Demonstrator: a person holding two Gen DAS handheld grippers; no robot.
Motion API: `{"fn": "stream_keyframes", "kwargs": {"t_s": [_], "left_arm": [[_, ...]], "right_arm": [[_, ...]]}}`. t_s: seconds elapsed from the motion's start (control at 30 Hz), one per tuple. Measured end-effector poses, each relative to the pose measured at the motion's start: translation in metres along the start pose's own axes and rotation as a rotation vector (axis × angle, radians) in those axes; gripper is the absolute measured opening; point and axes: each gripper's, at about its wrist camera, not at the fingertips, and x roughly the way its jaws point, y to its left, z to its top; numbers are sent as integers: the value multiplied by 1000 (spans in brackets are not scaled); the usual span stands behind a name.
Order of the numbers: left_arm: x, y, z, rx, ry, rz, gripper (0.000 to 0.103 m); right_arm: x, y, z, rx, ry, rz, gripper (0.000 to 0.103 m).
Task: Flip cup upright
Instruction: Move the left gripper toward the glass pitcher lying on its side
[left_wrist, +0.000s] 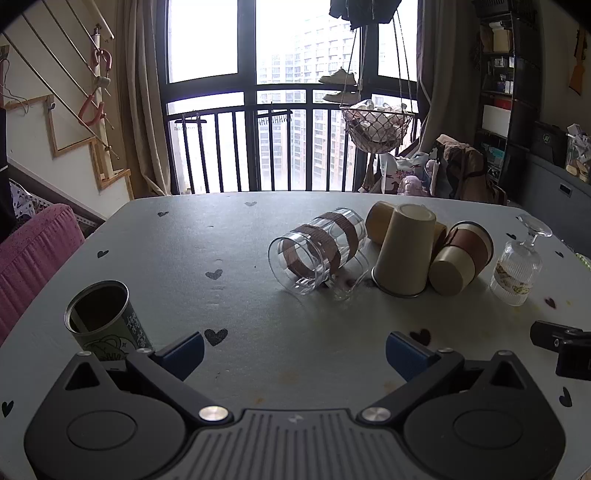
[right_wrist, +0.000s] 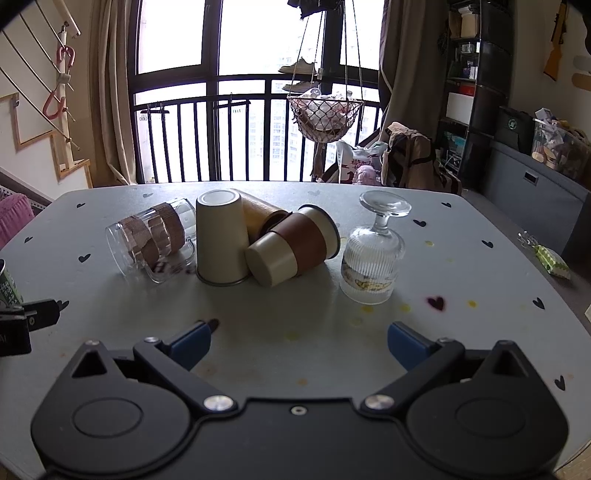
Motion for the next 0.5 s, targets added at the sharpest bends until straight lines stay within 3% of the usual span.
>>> {"fn": "stream_keyframes", "kwargs": {"t_s": [0.5], "left_arm": [[5,0,-2,0,2,2,103]], "right_arm": [[2,-1,-1,2,3,4,103]]}}
